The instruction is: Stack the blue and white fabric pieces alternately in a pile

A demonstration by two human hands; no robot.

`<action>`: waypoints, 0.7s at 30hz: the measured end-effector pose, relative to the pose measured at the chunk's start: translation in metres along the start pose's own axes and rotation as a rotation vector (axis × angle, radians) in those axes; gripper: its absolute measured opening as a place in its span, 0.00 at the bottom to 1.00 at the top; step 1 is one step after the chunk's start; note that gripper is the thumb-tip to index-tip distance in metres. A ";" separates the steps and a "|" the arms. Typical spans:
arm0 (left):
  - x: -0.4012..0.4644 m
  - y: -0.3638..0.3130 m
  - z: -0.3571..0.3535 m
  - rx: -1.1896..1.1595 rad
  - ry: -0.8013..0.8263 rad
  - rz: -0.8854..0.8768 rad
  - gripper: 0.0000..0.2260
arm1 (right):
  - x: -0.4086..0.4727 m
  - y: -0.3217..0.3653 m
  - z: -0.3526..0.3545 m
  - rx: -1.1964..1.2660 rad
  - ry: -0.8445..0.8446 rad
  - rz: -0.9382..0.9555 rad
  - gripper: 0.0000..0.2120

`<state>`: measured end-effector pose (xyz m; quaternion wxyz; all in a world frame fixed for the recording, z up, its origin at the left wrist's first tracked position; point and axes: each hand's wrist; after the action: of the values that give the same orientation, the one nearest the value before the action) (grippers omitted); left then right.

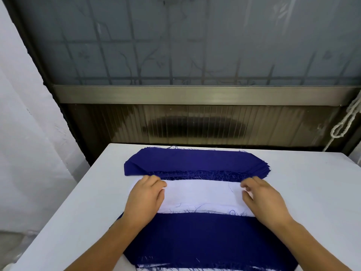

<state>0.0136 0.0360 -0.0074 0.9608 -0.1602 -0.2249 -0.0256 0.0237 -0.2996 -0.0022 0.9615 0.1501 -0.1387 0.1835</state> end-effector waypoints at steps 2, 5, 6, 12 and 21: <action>0.018 -0.007 -0.007 -0.009 0.037 -0.005 0.10 | 0.022 0.000 -0.004 0.018 -0.036 0.060 0.10; 0.044 -0.012 -0.020 -0.009 0.117 0.019 0.13 | 0.051 -0.002 -0.007 0.021 -0.045 0.113 0.12; 0.052 -0.012 -0.024 -0.002 0.129 0.017 0.14 | 0.058 -0.004 -0.008 0.020 -0.032 0.119 0.13; 0.074 -0.007 -0.037 0.025 0.207 0.059 0.14 | 0.073 -0.021 -0.019 0.030 0.043 0.071 0.12; 0.082 -0.005 -0.041 0.038 0.181 0.062 0.11 | 0.076 -0.024 -0.026 -0.001 -0.017 0.072 0.11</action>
<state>0.1039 0.0202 -0.0051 0.9804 -0.1459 -0.1326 -0.0059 0.1062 -0.2880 -0.0077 0.9532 0.1460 -0.1524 0.2165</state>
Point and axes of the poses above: each hand's wrist, its own x-axis towards the middle knuckle, its own z-axis out of the back of the hand, y = z × x, and after that the axes turned 15 degrees about z, right-handed
